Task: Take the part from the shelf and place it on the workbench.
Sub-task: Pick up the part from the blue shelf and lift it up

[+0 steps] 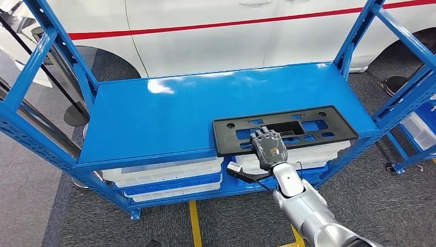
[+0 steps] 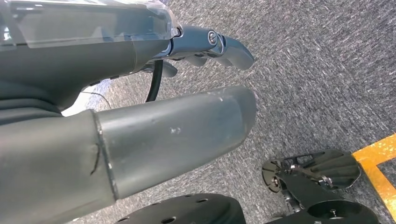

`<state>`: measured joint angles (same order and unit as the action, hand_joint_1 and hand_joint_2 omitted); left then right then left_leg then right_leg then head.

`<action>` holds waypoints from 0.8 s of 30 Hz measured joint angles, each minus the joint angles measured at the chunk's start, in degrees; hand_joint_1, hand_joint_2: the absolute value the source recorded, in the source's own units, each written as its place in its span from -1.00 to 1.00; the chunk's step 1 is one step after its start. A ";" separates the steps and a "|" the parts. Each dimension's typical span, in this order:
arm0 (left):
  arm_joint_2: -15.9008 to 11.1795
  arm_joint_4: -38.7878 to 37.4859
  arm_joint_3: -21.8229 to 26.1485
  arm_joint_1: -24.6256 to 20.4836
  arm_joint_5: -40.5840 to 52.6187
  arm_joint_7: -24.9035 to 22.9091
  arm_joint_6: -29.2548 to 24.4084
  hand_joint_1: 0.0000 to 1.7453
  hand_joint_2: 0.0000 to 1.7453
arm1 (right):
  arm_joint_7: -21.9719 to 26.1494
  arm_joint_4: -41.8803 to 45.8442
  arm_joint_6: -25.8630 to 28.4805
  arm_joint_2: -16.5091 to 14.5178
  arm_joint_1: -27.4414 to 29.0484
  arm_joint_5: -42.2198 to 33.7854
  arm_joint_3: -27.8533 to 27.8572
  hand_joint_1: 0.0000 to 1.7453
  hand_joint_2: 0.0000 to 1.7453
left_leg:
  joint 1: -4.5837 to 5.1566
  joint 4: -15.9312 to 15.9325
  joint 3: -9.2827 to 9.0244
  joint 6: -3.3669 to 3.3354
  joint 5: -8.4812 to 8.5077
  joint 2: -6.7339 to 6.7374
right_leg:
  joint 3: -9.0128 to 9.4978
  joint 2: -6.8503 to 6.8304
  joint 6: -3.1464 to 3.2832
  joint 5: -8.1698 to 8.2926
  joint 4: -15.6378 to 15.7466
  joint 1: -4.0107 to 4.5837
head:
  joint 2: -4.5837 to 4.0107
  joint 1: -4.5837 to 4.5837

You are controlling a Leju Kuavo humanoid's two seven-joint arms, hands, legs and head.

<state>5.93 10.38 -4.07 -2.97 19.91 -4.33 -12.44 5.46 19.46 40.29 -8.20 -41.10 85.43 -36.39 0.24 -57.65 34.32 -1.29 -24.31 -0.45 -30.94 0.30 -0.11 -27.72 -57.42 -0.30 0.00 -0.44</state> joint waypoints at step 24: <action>0.13 0.00 -0.03 0.08 3.35 2.19 -1.83 -1.00 1.00 | -4.09 2.75 0.12 1.23 2.39 3.94 -0.01 1.00 1.00 | 0.01 0.00 -0.01 0.00 -0.01 0.04 | -0.01 0.01 -0.01 0.00 0.00 -0.01 | 0.00 0.00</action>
<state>6.07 10.38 -4.10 -2.89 23.26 -2.14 -14.27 1.37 22.21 40.41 -6.96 -38.70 89.37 -36.40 0.25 -57.66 34.30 -1.29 -24.32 -0.41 -30.96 0.31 -0.12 -27.72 -57.42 -0.31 0.00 -0.43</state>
